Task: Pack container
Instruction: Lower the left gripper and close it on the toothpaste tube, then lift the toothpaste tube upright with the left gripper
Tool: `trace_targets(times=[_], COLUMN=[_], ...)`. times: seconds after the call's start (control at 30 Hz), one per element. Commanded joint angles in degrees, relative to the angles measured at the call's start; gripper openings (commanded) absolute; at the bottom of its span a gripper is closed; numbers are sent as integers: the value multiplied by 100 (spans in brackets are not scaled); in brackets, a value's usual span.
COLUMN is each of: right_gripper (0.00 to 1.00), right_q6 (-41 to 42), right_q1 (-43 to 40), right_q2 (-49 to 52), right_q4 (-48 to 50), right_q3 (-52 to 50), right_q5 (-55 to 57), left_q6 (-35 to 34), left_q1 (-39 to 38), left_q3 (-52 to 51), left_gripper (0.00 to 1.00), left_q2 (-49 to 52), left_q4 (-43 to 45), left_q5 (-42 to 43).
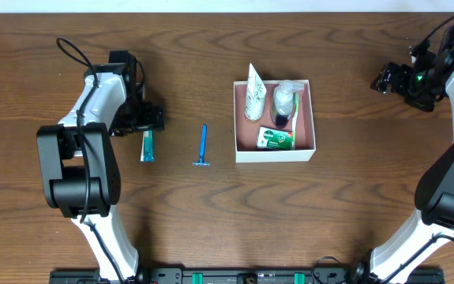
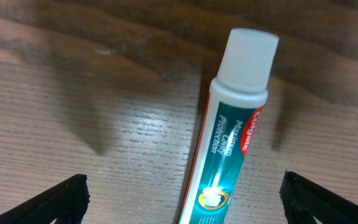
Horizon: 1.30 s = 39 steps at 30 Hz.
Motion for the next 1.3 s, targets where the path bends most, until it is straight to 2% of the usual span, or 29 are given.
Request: trace_targets(times=[0.0, 0.4, 0.93, 1.27], right_gripper=[99, 99, 99, 99], right_q6=[-46, -46, -46, -46], right_q1=[-33, -31, -33, -31], right_q2=[-9, -9, -9, -9], right_q4=[9, 11, 11, 11], right_q3=[107, 107, 107, 107], right_q5=[-2, -2, -2, -2], left_q6=[-28, -81, -157, -153], left_q1=[-20, -284, -275, -227], left_q3=[-37, -37, -52, -481], left_gripper=[98, 98, 98, 98], left_q2=[105, 107, 107, 107], left_q4=[2, 125, 197, 544], left_q5=[37, 24, -114, -116])
